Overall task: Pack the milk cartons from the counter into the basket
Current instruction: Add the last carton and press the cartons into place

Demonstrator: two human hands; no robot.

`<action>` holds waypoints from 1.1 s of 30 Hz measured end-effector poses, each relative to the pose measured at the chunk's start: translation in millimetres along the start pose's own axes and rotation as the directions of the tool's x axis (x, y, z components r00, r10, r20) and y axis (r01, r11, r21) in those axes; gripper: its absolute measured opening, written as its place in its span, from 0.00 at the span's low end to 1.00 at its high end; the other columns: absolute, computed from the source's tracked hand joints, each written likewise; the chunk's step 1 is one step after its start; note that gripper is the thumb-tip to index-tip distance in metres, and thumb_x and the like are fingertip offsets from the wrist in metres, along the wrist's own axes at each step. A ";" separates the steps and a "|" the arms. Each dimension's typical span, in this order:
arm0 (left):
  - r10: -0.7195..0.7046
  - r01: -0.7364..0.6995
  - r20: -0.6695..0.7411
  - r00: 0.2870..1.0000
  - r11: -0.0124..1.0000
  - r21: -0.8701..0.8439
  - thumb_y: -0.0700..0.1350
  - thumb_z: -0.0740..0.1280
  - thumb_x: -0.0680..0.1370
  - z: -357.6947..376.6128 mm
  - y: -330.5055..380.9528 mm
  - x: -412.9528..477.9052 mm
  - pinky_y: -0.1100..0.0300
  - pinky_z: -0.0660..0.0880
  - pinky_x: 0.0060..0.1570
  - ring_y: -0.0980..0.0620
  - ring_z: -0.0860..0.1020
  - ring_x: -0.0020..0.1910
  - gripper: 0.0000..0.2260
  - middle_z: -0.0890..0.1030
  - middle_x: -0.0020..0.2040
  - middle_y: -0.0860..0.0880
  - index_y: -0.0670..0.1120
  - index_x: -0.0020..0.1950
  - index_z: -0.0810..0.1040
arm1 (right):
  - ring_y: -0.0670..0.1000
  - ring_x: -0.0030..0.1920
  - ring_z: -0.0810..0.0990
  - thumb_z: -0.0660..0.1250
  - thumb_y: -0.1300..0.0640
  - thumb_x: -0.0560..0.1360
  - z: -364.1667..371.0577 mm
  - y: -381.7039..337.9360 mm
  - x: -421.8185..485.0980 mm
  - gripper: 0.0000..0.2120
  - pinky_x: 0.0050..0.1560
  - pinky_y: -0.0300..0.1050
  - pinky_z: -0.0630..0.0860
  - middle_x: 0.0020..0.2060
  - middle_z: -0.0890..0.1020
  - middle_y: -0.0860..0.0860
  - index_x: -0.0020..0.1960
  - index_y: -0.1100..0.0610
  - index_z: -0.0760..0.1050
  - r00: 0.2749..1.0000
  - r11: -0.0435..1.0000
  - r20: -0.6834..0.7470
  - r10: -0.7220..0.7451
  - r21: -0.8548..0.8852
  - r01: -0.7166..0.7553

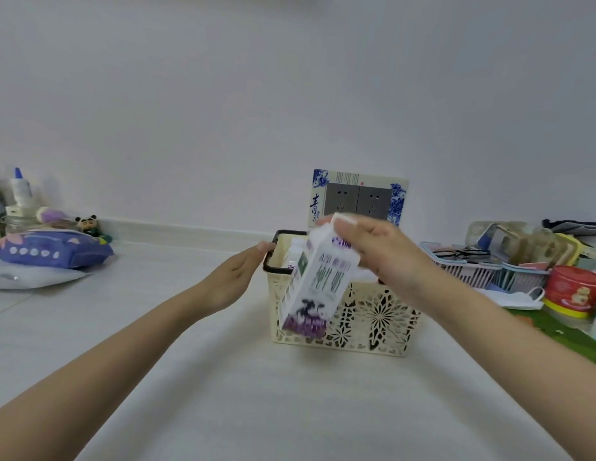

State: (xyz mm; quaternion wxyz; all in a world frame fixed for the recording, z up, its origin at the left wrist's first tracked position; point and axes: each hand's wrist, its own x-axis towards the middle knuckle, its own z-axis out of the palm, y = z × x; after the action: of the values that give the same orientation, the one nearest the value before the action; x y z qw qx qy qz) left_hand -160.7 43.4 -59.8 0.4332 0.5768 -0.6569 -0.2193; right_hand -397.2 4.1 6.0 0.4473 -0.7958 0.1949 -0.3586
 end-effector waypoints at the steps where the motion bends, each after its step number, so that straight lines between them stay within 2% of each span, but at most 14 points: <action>1: -0.022 0.023 -0.001 1.000 1.000 0.003 0.64 0.44 0.78 -1.1 -1.8 1.8 0.55 0.60 0.72 0.59 0.66 0.70 0.28 0.69 0.72 0.58 0.56 0.73 0.66 | 0.45 0.42 0.84 0.62 0.41 0.70 -4.2 -6.5 10.0 0.21 0.40 0.31 0.77 0.38 0.86 0.48 0.58 0.50 0.81 1.000 1.000 -0.023 -0.009 0.026 0.010; 3: -0.043 0.043 -0.009 0.999 0.999 -0.008 0.66 0.44 0.76 -2.7 -3.9 4.3 0.50 0.61 0.73 0.58 0.69 0.68 0.29 0.70 0.71 0.57 0.58 0.71 0.68 | 0.47 0.42 0.82 0.62 0.43 0.72 -11.6 -15.5 30.2 0.20 0.43 0.36 0.78 0.38 0.84 0.49 0.57 0.52 0.80 0.997 0.997 -0.080 -0.023 0.074 0.029; 6: -0.049 0.048 -0.008 0.999 0.997 -0.062 0.68 0.44 0.74 -3.8 -3.3 5.0 0.52 0.62 0.71 0.66 0.72 0.60 0.23 0.73 0.66 0.61 0.67 0.62 0.70 | 0.47 0.39 0.81 0.61 0.48 0.78 -17.8 -17.8 56.4 0.12 0.41 0.38 0.79 0.39 0.82 0.51 0.54 0.51 0.80 0.986 0.993 -0.162 -0.041 0.100 0.057; 8: -0.034 0.033 -0.014 0.999 0.997 -0.068 0.68 0.43 0.74 -4.5 -3.6 5.7 0.52 0.62 0.71 0.68 0.72 0.60 0.27 0.73 0.67 0.61 0.64 0.66 0.70 | 0.48 0.41 0.82 0.61 0.49 0.79 -19.0 -13.2 69.7 0.11 0.44 0.43 0.79 0.41 0.83 0.51 0.54 0.50 0.80 0.982 0.996 -0.186 -0.030 0.083 0.046; 10: -0.040 0.040 -0.014 0.999 0.998 -0.042 0.68 0.43 0.74 -5.3 -4.6 6.5 0.49 0.62 0.72 0.64 0.72 0.63 0.32 0.72 0.70 0.59 0.57 0.72 0.69 | 0.52 0.47 0.81 0.61 0.50 0.79 -18.6 -5.3 78.7 0.12 0.51 0.49 0.79 0.47 0.83 0.55 0.56 0.53 0.80 0.985 0.998 -0.171 -0.010 0.052 0.019; 11: -0.040 0.039 -0.011 0.999 0.999 -0.032 0.69 0.43 0.74 -5.8 -4.7 6.9 0.48 0.62 0.72 0.62 0.72 0.65 0.33 0.71 0.71 0.59 0.56 0.73 0.68 | 0.53 0.49 0.81 0.61 0.51 0.79 -17.9 -1.3 81.5 0.12 0.52 0.49 0.80 0.49 0.83 0.56 0.57 0.53 0.80 0.988 0.999 -0.156 0.001 0.044 0.006; 14: -0.028 0.028 -0.004 1.000 1.000 -0.012 0.68 0.42 0.75 -6.8 -6.1 9.6 0.47 0.62 0.72 0.59 0.71 0.67 0.32 0.71 0.71 0.59 0.57 0.73 0.67 | 0.51 0.51 0.82 0.63 0.51 0.78 -15.1 10.0 85.3 0.11 0.52 0.46 0.81 0.50 0.84 0.54 0.57 0.52 0.80 0.994 0.999 -0.106 0.037 0.016 -0.036; 18: -0.014 0.014 -0.009 1.000 1.000 0.003 0.71 0.42 0.74 -8.3 -9.4 16.1 0.49 0.63 0.72 0.62 0.71 0.67 0.33 0.72 0.70 0.61 0.59 0.71 0.68 | 0.54 0.52 0.83 0.64 0.50 0.78 -12.2 21.7 88.5 0.14 0.58 0.52 0.77 0.53 0.85 0.57 0.59 0.54 0.81 0.995 0.995 -0.048 0.084 -0.056 -0.087; 21: -0.017 0.017 -0.008 1.000 1.000 0.003 0.72 0.42 0.74 -6.3 -11.2 22.3 0.49 0.63 0.72 0.62 0.69 0.68 0.34 0.72 0.70 0.61 0.59 0.71 0.69 | 0.52 0.52 0.84 0.66 0.47 0.75 -9.3 29.6 90.9 0.14 0.55 0.46 0.79 0.49 0.87 0.51 0.56 0.51 0.82 0.992 0.986 0.000 0.127 -0.111 -0.126; 24: -0.009 0.009 0.004 1.000 0.999 -0.039 0.68 0.43 0.76 -1.1 -10.0 25.5 0.53 0.62 0.72 0.61 0.68 0.69 0.31 0.72 0.69 0.60 0.57 0.72 0.68 | 0.41 0.48 0.83 0.69 0.37 0.65 -5.3 41.2 89.7 0.20 0.49 0.38 0.78 0.45 0.87 0.43 0.51 0.46 0.84 0.987 0.967 0.061 0.146 -0.218 -0.130; 27: 0.059 -0.057 0.027 0.998 0.995 -0.076 0.64 0.44 0.78 4.5 -2.9 24.3 0.73 0.65 0.63 0.69 0.69 0.66 0.26 0.74 0.66 0.64 0.60 0.70 0.69 | 0.36 0.45 0.83 0.71 0.42 0.70 -3.0 54.8 86.2 0.14 0.43 0.26 0.74 0.45 0.87 0.40 0.52 0.47 0.84 0.982 0.960 0.117 0.149 -0.257 -0.114; 29: 0.111 -0.111 0.016 0.994 0.993 -0.033 0.61 0.45 0.79 8.6 3.2 21.6 0.80 0.62 0.56 0.74 0.67 0.63 0.21 0.73 0.62 0.73 0.65 0.67 0.68 | 0.37 0.48 0.83 0.70 0.44 0.72 -5.6 59.3 83.0 0.13 0.46 0.27 0.75 0.47 0.87 0.41 0.53 0.47 0.84 0.981 0.962 0.123 0.148 -0.248 -0.114; 31: 0.178 -0.177 0.001 0.984 0.982 0.064 0.60 0.46 0.79 11.3 5.1 19.0 0.80 0.57 0.59 0.77 0.62 0.64 0.17 0.68 0.60 0.80 0.71 0.66 0.64 | 0.38 0.46 0.82 0.67 0.41 0.72 -13.2 58.5 77.7 0.14 0.46 0.29 0.74 0.48 0.86 0.42 0.52 0.46 0.84 0.989 0.968 0.070 0.128 -0.227 -0.109; 33: 0.206 -0.208 0.025 0.978 0.970 0.122 0.63 0.46 0.79 12.2 5.5 17.4 0.73 0.54 0.66 0.74 0.57 0.69 0.17 0.62 0.63 0.81 0.73 0.67 0.60 | 0.37 0.46 0.82 0.60 0.37 0.72 -24.4 55.4 68.0 0.20 0.44 0.28 0.73 0.47 0.86 0.40 0.52 0.46 0.84 0.997 0.958 0.008 0.080 -0.279 -0.074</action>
State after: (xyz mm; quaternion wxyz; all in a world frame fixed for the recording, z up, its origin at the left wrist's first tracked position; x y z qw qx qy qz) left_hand -173.1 25.6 -56.4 0.4128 0.5296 -0.7286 -0.1351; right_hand -369.4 -81.8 -5.8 0.3467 -0.8460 0.2698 -0.3021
